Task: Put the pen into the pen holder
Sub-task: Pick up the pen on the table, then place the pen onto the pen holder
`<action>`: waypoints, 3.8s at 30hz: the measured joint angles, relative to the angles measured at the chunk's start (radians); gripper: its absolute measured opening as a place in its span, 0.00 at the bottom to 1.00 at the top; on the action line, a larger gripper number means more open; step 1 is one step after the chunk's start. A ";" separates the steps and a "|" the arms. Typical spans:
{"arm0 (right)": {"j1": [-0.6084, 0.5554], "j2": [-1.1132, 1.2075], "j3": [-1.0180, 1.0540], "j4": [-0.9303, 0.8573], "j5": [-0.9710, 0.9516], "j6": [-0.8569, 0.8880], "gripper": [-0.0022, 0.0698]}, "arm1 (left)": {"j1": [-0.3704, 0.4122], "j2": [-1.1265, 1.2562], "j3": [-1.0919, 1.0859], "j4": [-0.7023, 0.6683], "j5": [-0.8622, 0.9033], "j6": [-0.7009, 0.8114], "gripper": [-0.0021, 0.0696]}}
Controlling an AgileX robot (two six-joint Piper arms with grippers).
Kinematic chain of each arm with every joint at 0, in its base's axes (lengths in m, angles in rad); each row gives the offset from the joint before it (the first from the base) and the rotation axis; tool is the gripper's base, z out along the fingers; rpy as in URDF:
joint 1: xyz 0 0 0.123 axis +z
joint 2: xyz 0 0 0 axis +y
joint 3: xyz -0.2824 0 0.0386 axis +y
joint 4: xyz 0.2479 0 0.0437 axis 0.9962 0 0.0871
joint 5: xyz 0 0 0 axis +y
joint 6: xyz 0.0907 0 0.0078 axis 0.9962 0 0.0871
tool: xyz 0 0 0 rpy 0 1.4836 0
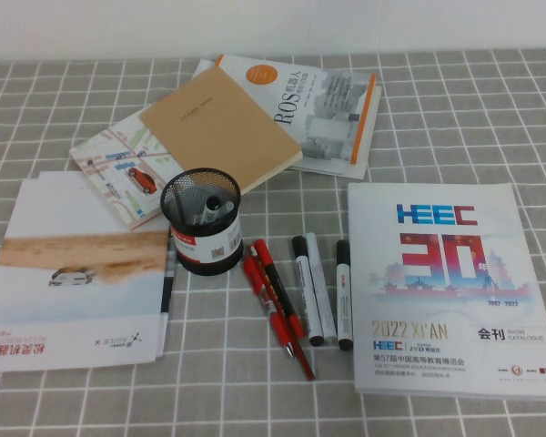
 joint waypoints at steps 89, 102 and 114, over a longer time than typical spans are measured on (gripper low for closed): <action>0.754 0.812 -0.265 -0.875 -1.562 0.746 0.18 | 0.000 0.000 0.000 0.000 0.000 0.000 0.03; 0.770 1.064 -0.374 -0.918 -1.743 0.746 0.18 | 0.000 0.000 0.000 0.000 0.000 0.000 0.02; 0.770 1.130 -0.423 -0.925 -1.675 0.748 0.43 | 0.000 0.000 0.000 0.000 0.000 0.000 0.03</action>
